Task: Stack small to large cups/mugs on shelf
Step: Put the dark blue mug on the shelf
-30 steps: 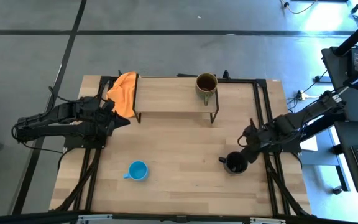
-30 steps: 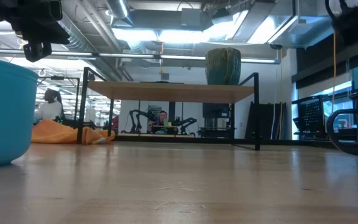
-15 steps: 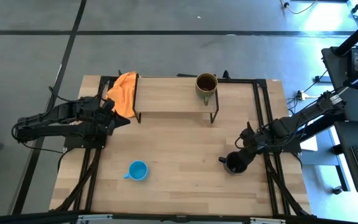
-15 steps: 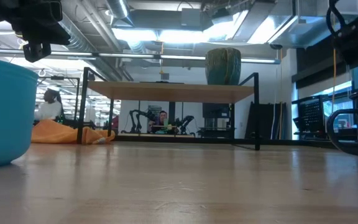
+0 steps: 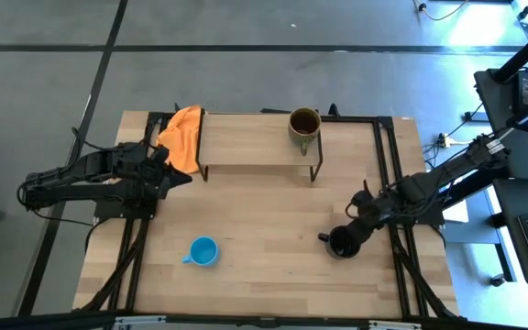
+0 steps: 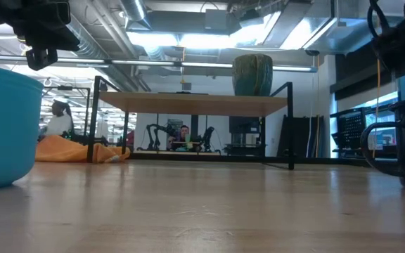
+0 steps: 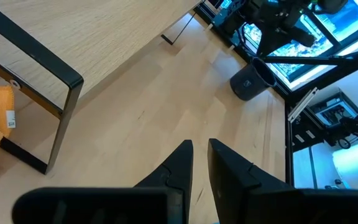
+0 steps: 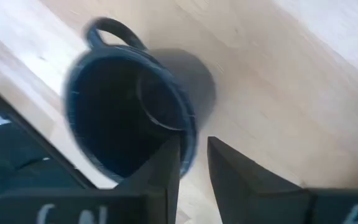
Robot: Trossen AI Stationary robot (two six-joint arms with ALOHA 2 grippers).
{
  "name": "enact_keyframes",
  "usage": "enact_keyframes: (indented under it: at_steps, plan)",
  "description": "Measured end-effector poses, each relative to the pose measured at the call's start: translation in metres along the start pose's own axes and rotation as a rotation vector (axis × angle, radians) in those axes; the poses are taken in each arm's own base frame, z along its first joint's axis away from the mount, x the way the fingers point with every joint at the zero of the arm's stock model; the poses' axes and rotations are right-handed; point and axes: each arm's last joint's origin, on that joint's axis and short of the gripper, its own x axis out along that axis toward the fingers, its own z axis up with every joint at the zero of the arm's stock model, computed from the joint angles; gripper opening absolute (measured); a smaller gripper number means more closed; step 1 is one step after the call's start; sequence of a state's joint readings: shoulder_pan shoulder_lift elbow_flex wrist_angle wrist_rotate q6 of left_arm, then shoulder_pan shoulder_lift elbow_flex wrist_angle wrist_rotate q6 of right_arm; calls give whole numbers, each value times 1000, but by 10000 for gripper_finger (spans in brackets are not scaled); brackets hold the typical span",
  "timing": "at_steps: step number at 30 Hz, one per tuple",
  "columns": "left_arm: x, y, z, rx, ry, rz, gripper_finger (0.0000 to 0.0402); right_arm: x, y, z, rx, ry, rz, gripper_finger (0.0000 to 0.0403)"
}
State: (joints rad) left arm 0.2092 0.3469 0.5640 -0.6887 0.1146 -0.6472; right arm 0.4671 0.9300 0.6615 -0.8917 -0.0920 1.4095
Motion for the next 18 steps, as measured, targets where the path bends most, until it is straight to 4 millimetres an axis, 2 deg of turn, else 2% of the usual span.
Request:
enact_keyframes:
  at_steps: [5, 18]
  plan:
    - [0, 0, 0, 0, 0, 0, 43, -2, 4, 1, -2, -3, 27, 83]
    - [0, 0, 0, 0, 0, 0, 43, 14, 12, 3, -25, 5, -38, 83]
